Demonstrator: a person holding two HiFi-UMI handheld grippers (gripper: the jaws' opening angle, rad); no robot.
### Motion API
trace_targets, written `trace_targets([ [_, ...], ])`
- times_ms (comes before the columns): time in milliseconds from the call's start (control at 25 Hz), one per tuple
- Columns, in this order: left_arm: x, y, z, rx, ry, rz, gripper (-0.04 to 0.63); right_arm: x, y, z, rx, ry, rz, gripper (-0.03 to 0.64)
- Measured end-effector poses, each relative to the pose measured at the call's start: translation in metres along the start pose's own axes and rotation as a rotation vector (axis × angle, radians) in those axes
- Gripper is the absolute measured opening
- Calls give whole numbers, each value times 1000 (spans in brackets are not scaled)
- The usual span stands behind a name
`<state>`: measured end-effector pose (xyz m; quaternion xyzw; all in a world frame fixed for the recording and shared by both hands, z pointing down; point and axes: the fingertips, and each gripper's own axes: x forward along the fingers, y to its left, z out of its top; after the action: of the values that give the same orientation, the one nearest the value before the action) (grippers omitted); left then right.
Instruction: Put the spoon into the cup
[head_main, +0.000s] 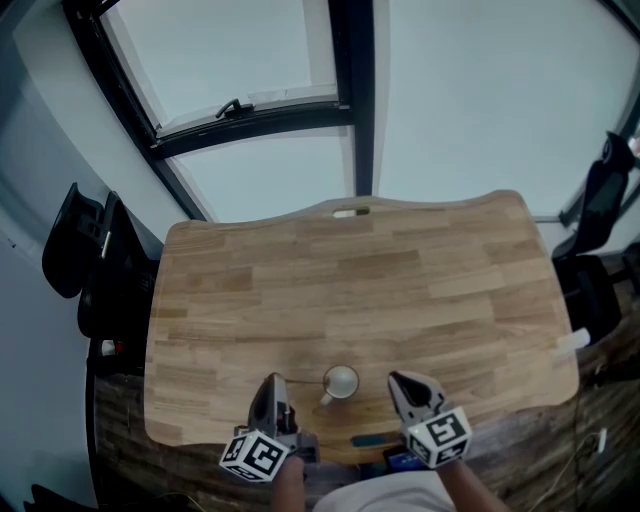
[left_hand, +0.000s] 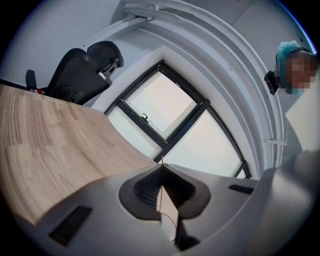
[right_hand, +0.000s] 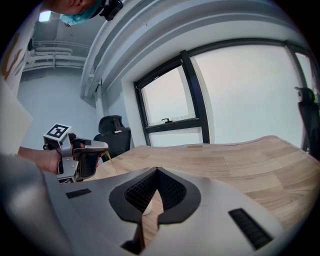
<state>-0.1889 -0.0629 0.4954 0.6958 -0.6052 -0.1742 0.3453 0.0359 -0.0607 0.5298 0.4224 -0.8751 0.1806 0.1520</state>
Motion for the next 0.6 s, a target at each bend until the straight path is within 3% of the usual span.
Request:
trace_targets([
  [160, 2, -1, -1, -2, 5, 2, 2, 4, -3, 4, 4, -40, -6, -3],
  [600, 5, 5, -6, -9, 15, 13, 2, 5, -5, 3, 13, -18, -15, -3],
])
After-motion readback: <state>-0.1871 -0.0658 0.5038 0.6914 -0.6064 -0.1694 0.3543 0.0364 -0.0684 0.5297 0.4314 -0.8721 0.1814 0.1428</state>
